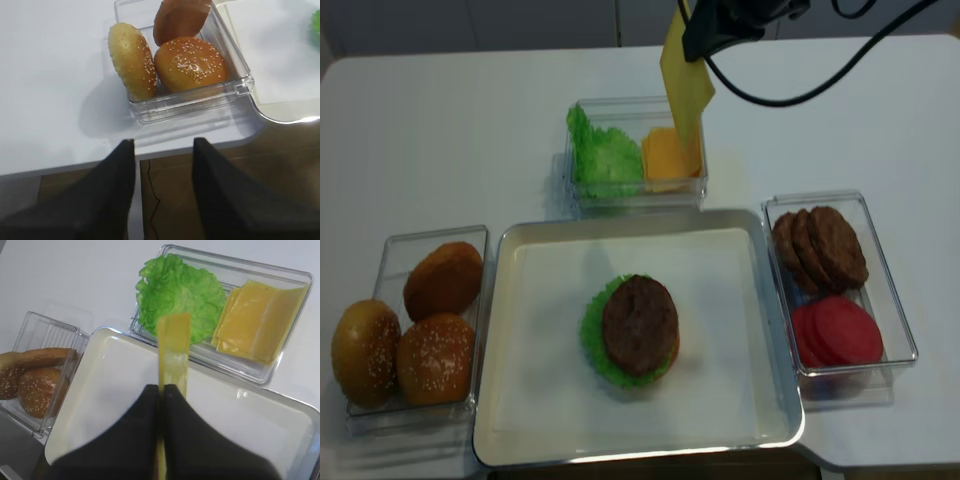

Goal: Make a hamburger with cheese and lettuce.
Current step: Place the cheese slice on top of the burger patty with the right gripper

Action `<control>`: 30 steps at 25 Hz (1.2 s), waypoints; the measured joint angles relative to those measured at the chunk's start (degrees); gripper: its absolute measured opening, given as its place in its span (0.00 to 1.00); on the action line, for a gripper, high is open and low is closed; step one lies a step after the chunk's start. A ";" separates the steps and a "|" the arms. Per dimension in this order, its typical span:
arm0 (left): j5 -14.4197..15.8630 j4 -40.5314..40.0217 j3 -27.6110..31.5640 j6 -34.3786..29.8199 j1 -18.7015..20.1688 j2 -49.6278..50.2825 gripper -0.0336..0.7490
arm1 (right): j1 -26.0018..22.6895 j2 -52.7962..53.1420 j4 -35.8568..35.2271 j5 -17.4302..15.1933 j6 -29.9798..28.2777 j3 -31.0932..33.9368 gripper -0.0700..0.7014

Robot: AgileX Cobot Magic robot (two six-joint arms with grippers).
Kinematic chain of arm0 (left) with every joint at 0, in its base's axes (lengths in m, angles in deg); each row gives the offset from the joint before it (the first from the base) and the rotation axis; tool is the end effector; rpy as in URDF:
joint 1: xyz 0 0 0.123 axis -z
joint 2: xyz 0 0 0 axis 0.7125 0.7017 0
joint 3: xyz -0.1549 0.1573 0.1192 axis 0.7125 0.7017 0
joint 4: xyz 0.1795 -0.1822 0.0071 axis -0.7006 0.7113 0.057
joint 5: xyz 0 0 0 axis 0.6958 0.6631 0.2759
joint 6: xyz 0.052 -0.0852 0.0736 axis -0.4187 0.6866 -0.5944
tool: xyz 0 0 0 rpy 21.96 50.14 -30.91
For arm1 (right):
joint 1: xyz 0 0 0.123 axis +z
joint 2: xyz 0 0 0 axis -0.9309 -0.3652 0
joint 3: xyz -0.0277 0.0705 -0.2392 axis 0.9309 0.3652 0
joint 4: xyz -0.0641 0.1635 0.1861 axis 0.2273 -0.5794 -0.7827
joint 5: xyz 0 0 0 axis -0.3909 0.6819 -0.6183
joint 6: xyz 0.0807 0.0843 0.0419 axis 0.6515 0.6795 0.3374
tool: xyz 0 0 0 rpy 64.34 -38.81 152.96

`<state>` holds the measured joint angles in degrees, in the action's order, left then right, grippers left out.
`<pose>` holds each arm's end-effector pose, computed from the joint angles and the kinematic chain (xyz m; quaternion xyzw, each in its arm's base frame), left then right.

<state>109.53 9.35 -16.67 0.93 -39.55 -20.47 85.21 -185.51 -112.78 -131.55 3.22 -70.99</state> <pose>0.0544 0.0079 0.2486 0.0112 0.8816 0.0190 0.4714 0.3687 0.1706 0.3456 -0.1581 0.9169 0.2810 0.2353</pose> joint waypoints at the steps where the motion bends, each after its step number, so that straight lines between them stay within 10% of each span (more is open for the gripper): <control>1: 0.00 0.00 0.00 0.00 0.00 0.00 0.41 | 0.00 0.98 0.00 0.00 -0.11 1.06 0.14; 30: 0.00 0.00 0.00 0.00 0.00 0.00 0.41 | 13.22 12.58 -1.55 0.21 -3.02 17.30 0.14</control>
<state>109.53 9.35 -16.67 0.93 -39.55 -20.47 98.43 -172.93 -114.32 -131.34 0.20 -53.68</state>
